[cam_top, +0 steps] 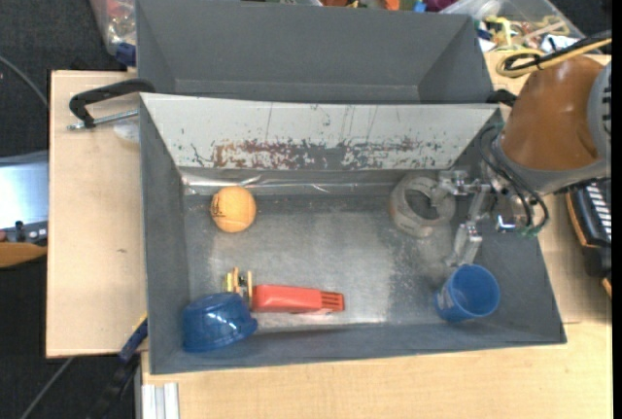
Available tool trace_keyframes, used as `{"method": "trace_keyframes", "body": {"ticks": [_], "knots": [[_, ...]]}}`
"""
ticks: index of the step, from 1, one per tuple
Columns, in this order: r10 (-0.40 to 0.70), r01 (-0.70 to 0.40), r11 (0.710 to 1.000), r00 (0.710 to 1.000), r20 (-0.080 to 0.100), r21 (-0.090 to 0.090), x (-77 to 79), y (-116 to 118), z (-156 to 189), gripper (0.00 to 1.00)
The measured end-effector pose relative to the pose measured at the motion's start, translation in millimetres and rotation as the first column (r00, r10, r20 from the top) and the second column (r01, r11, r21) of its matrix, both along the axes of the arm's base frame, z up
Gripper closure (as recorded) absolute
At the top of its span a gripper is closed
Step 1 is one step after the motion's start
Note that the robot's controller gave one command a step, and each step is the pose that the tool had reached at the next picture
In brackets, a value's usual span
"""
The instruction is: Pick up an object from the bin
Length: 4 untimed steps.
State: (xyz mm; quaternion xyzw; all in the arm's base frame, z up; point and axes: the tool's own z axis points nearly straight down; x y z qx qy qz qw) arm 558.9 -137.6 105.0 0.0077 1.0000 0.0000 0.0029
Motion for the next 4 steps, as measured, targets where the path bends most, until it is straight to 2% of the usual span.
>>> {"method": "trace_keyframes", "body": {"ticks": [1, 2, 3, 4], "knots": [[-0.041, 0.041, 0.999, 0.999, -0.002, 0.004, -21.7, -7, -26, 0.00], [-0.059, 0.059, 0.998, 0.998, 0.023, 0.005, -31.3, -10, -27, 0.00], [-0.091, 0.090, 0.996, 0.996, 0.023, 0.007, -42.9, -8, -29, 0.00], [-0.113, 0.112, 0.994, 0.993, 0.029, 0.010, -50.7, -6, -34, 1.00]]}}
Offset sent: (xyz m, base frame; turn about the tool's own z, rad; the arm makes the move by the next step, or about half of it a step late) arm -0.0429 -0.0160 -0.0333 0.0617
